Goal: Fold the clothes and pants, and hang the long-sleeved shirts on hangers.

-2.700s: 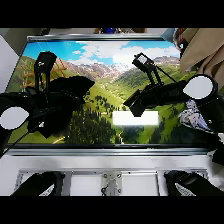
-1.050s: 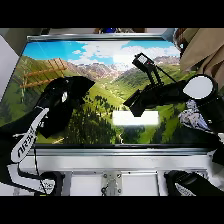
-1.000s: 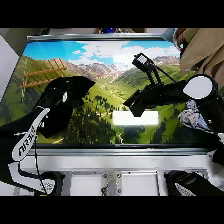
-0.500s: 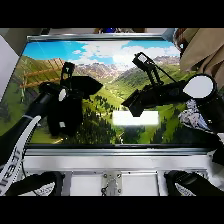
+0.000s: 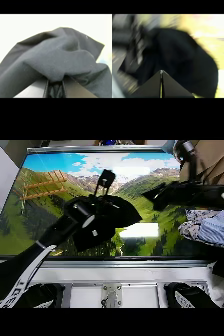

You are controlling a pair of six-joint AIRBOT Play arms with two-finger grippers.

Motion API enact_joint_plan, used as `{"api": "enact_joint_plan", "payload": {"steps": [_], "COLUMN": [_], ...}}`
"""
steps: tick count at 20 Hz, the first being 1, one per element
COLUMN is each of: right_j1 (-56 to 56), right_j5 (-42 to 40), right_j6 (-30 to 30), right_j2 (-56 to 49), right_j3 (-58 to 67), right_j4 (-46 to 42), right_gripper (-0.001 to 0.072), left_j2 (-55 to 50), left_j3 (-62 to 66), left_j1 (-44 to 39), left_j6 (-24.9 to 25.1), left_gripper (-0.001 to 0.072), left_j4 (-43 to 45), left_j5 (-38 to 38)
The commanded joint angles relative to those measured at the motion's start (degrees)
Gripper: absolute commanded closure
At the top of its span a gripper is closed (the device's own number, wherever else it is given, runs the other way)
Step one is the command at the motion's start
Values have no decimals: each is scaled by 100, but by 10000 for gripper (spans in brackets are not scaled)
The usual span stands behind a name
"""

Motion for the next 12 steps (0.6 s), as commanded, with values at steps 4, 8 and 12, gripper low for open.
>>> {"api": "enact_joint_plan", "payload": {"steps": [4,8,12], "right_j1": [-1875,-2234,-2035], "right_j5": [-317,-61,-37], "right_j6": [970,1060,1060], "right_j2": [229,229,225], "right_j3": [7,7,4], "right_j4": [44,37,-87], "right_gripper": [688,685,692], "left_j2": [-1814,-1661,-649], "left_j3": [2363,2671,682], "left_j1": [-297,332,522], "left_j6": [-188,-184,-186], "left_gripper": [123,49,49], "left_j4": [-479,-599,-586], "left_j5": [-168,-1650,-1849]}}
